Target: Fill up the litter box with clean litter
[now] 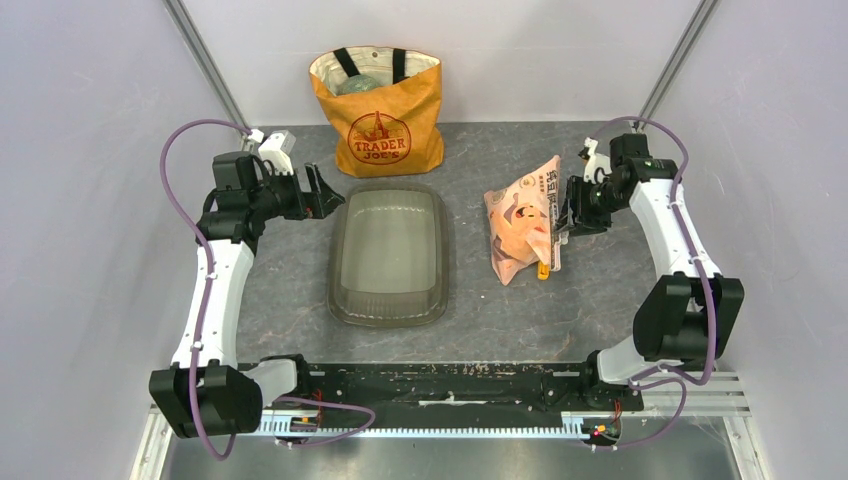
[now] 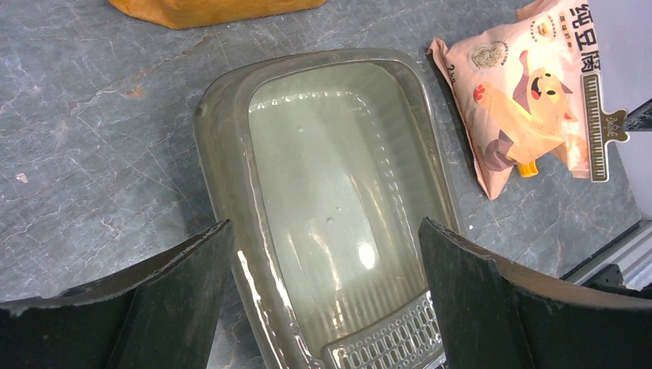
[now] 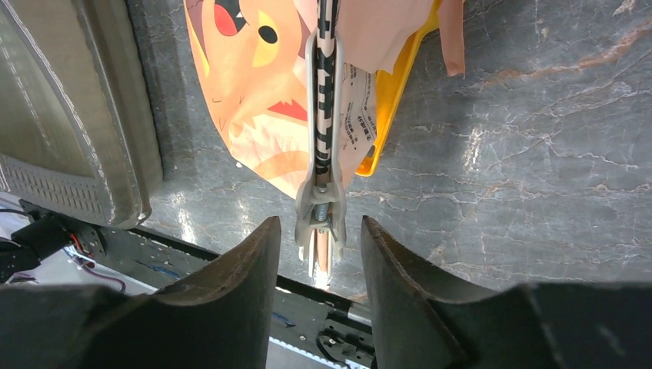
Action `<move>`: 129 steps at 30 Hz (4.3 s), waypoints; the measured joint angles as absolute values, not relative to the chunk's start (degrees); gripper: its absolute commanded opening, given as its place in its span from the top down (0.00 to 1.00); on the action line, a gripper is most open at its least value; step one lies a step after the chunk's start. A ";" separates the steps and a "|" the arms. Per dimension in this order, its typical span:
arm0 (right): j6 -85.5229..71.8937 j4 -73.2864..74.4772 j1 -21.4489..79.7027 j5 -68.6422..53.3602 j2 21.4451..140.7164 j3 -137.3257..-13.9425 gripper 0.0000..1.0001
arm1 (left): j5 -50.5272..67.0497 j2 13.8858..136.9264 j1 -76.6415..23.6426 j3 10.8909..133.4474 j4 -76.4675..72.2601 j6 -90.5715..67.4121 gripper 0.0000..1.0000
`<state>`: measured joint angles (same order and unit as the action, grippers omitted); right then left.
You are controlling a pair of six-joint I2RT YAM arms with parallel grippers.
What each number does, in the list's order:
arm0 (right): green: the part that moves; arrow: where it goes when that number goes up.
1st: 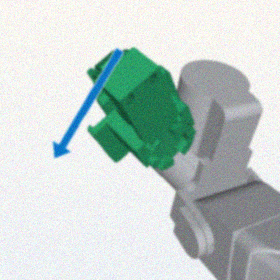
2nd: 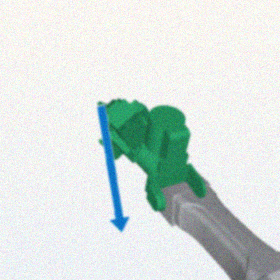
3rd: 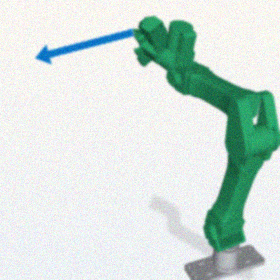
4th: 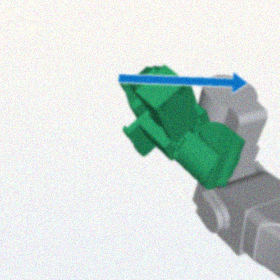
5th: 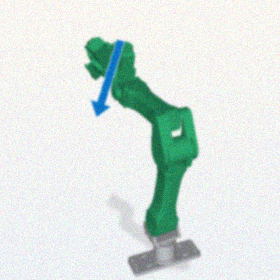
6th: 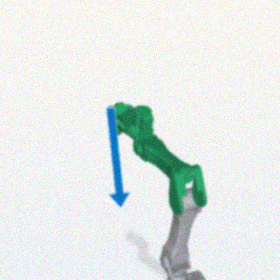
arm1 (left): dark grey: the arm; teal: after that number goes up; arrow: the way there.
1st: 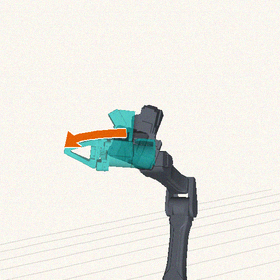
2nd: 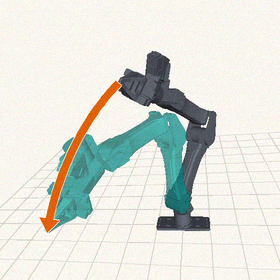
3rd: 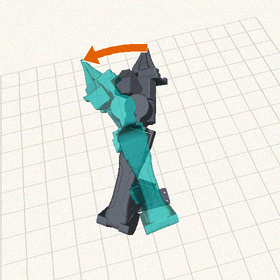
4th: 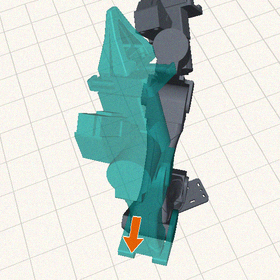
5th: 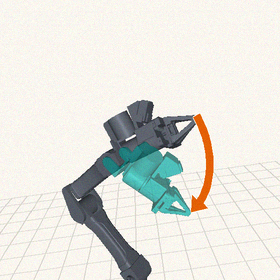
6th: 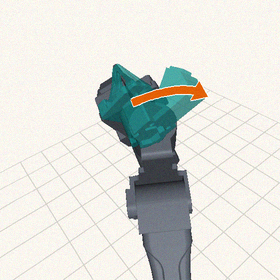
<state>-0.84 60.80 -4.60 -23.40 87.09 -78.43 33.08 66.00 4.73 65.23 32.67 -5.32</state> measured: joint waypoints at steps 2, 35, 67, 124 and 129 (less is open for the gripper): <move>-0.82 60.69 -4.60 -23.40 87.20 -78.43 0.60 | 33.08 66.00 4.73 65.23 32.64 -5.34 0.05; 8.80 69.52 -20.05 -20.40 92.27 -99.15 1.00 | 33.01 66.04 3.95 67.02 34.24 -4.56 0.05; 16.19 61.36 -20.47 -15.03 118.06 -93.86 0.13 | 33.01 65.67 2.11 68.29 36.03 -2.04 0.04; -1.26 49.23 -16.93 -58.39 97.25 -79.83 1.00 | 34.52 76.12 -9.43 83.11 36.64 -2.11 0.03; -9.39 41.63 -13.91 -61.80 93.17 -77.14 1.00 | 31.03 83.18 -24.49 86.59 30.28 -3.55 0.03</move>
